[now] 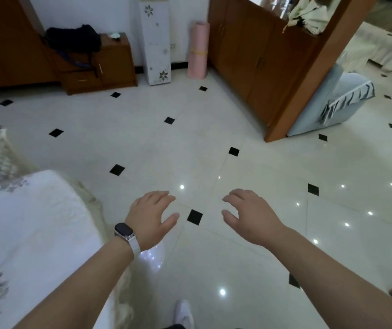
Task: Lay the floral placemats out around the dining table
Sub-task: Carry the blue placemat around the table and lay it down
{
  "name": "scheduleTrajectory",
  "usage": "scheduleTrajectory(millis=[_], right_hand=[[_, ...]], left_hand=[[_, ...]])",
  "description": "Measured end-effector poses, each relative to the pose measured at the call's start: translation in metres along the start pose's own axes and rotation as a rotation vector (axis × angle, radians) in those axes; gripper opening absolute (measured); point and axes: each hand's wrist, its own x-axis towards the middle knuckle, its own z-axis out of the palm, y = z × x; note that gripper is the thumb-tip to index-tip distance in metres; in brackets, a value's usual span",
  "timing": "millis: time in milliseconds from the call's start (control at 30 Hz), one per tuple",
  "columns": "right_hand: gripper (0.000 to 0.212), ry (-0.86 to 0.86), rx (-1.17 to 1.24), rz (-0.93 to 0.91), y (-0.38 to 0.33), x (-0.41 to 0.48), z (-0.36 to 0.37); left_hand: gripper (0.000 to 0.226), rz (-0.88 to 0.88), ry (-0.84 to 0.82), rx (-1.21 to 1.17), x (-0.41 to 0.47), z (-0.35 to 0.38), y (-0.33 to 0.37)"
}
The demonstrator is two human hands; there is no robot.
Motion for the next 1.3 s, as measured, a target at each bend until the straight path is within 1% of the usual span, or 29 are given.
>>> scheduleTrajectory(millis=[100, 267, 333, 433, 467, 533, 633, 667, 733, 767, 800, 967, 1067, 1167, 1267, 1300], right_hand=[[0.053, 0.003, -0.024, -0.042, 0.006, 0.043, -0.015], [0.048, -0.008, -0.038, -0.117, 0.02, 0.132, -0.029], [0.056, -0.016, -0.026, -0.146, 0.026, 0.17, -0.033], [0.076, -0.025, 0.007, -0.218, 0.039, 0.234, -0.037], [0.079, -0.03, 0.01, -0.242, 0.043, 0.256, -0.04], [0.076, -0.06, 0.008, -0.283, 0.054, 0.301, -0.048], [0.052, -0.108, 0.005, -0.35, 0.064, 0.364, -0.067], [0.052, -0.119, 0.005, -0.375, 0.066, 0.385, -0.074], [0.064, -0.13, -0.005, -0.437, 0.064, 0.429, -0.086], [0.069, -0.125, -0.019, -0.472, 0.06, 0.45, -0.091], [0.067, -0.126, -0.033, -0.503, 0.054, 0.468, -0.096], [0.048, -0.127, -0.025, -0.684, 0.004, 0.541, -0.108], [0.045, -0.154, -0.053, -0.763, -0.029, 0.58, -0.107], [0.049, -0.179, -0.073, -0.799, -0.061, 0.619, -0.101], [0.067, -0.205, -0.1, -0.831, -0.094, 0.66, -0.092], [0.069, -0.202, -0.107, -0.834, -0.105, 0.676, -0.089]], left_hand=[[0.057, -0.005, 0.056, 0.032, 0.039, -0.017, -0.006], [0.06, -0.088, 0.063, 0.059, 0.101, -0.034, -0.029], [0.061, -0.134, 0.071, 0.071, 0.128, -0.035, -0.039], [0.061, -0.211, 0.083, 0.075, 0.175, -0.038, -0.053], [0.061, -0.235, 0.089, 0.079, 0.191, -0.04, -0.056], [0.061, -0.296, 0.102, 0.092, 0.222, -0.046, -0.061], [0.061, -0.384, 0.128, 0.115, 0.265, -0.061, -0.065], [0.06, -0.409, 0.136, 0.128, 0.278, -0.066, -0.068], [0.059, -0.455, 0.166, 0.151, 0.301, -0.077, -0.078], [0.059, -0.48, 0.173, 0.161, 0.311, -0.082, -0.084], [0.058, -0.505, 0.173, 0.17, 0.319, -0.086, -0.089], [0.057, -0.557, 0.168, 0.243, 0.348, -0.102, -0.115], [0.058, -0.64, 0.191, 0.211, 0.359, -0.11, -0.143], [0.057, -0.691, 0.22, 0.195, 0.364, -0.11, -0.183], [0.053, -0.732, 0.226, 0.179, 0.37, -0.109, -0.24], [0.052, -0.747, 0.23, 0.169, 0.373, -0.109, -0.261]])
